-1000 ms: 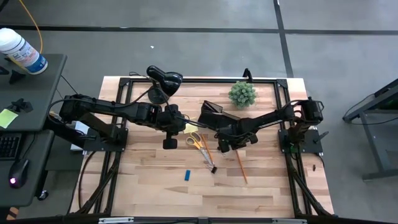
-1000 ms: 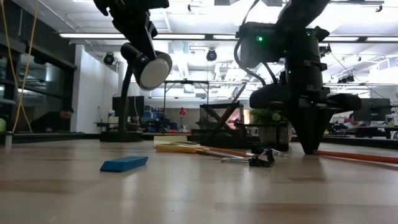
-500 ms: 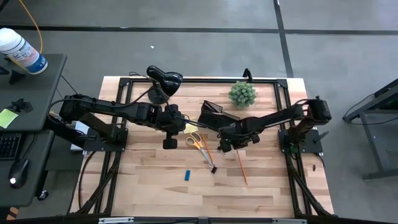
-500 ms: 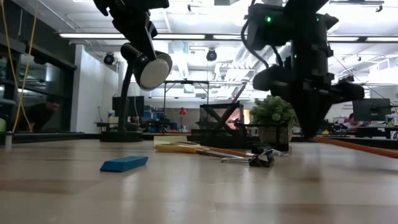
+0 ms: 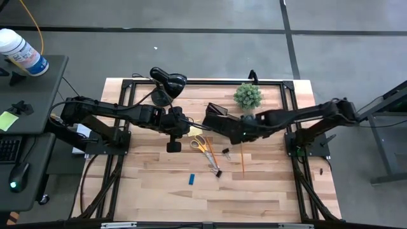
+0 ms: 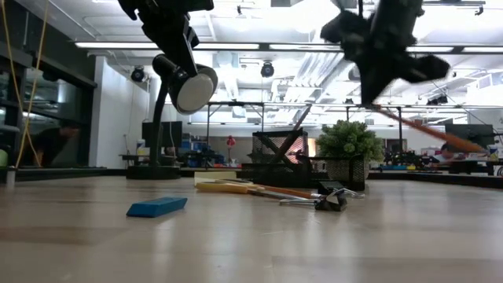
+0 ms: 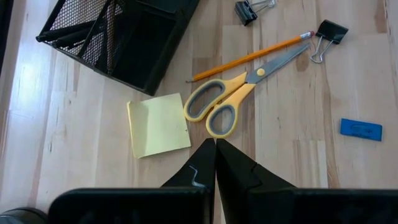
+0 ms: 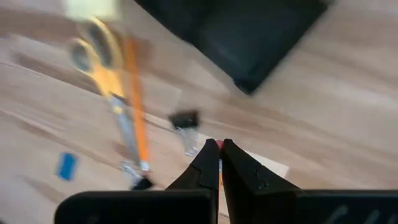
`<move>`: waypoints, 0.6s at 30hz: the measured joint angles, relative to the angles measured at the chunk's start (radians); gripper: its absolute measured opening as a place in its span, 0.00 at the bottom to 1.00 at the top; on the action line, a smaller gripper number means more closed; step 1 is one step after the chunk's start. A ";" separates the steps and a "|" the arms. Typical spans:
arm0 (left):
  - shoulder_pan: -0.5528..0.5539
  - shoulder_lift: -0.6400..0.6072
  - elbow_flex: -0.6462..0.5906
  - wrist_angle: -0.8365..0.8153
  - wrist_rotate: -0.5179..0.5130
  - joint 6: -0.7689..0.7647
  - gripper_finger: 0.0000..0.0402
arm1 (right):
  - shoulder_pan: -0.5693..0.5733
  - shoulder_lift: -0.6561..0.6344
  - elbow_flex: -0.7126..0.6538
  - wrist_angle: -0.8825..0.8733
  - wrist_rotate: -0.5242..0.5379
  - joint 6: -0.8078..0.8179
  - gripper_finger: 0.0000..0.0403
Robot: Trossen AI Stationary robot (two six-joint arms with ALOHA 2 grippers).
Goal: Pick and place office supplies into organizer
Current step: Put the right yellow pencil into the desk organizer
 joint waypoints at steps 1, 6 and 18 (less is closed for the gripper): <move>0.000 0.000 0.000 0.000 0.000 0.000 0.01 | -0.004 -0.012 0.023 -0.011 0.015 -0.013 0.00; 0.000 0.000 0.000 0.000 0.000 0.000 0.01 | -0.041 -0.033 0.164 -0.038 0.138 -0.101 0.00; 0.000 0.000 0.000 -0.015 0.001 -0.003 0.01 | -0.168 -0.024 0.418 0.011 0.612 -0.450 0.00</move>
